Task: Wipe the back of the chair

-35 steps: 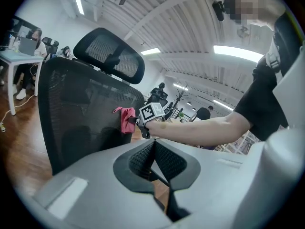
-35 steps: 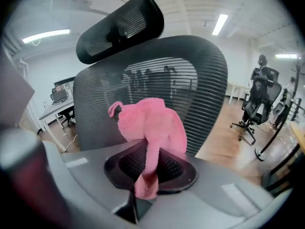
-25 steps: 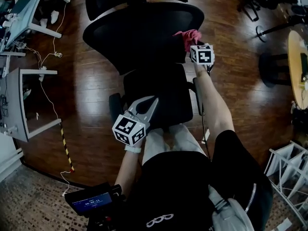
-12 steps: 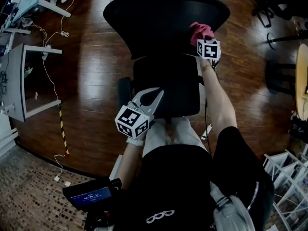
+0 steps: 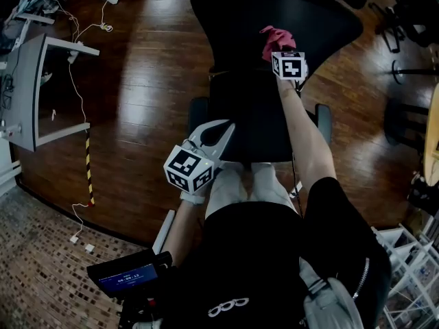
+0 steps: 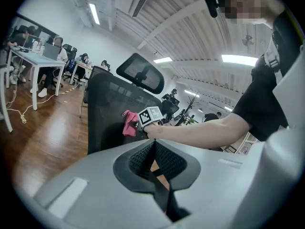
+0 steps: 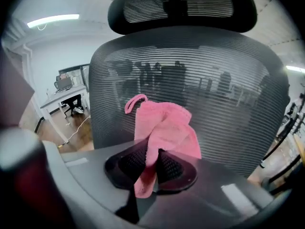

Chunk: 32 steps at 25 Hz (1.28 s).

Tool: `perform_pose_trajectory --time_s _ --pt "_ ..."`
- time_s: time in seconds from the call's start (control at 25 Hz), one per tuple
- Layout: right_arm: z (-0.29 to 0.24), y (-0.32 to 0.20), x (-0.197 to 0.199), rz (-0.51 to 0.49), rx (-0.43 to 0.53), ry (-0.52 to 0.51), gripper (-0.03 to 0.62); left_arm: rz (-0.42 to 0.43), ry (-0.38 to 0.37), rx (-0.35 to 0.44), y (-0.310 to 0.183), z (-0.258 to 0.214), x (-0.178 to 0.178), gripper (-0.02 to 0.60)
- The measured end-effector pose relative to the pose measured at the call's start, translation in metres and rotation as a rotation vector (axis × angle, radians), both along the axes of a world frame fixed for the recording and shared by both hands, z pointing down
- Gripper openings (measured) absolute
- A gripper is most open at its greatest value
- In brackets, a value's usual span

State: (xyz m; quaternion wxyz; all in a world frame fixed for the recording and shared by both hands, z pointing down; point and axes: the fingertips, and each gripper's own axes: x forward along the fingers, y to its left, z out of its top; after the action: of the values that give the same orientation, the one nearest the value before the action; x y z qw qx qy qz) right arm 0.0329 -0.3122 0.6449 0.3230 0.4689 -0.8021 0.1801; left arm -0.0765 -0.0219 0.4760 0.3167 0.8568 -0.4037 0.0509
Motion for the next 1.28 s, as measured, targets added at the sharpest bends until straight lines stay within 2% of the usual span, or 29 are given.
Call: perform_pose_trajectory --time_s 0.44,0.72,0.92,1.28 --pt "0.021 0.031 -0.163 -0.218 -0.031 -0.003 0.041 -0.049 0.006 -0.028 0.024 0.011 -0.069 -0.006" --pt "0.028 0.047 -0.220 -0.322 -0.042 -0.032 0.041 -0.065 -0.017 -0.047 0.026 0.017 -0.086 -0.006" --pt "0.030 0.049 -0.220 -0.346 -0.027 -0.058 0.041 -0.048 -0.031 -0.058 0.024 0.024 -0.078 -0.006" --pt "0.040 0.041 -0.143 -0.268 -0.017 -0.089 0.041 0.040 -0.023 -0.085 0.021 0.039 -0.008 -0.006"
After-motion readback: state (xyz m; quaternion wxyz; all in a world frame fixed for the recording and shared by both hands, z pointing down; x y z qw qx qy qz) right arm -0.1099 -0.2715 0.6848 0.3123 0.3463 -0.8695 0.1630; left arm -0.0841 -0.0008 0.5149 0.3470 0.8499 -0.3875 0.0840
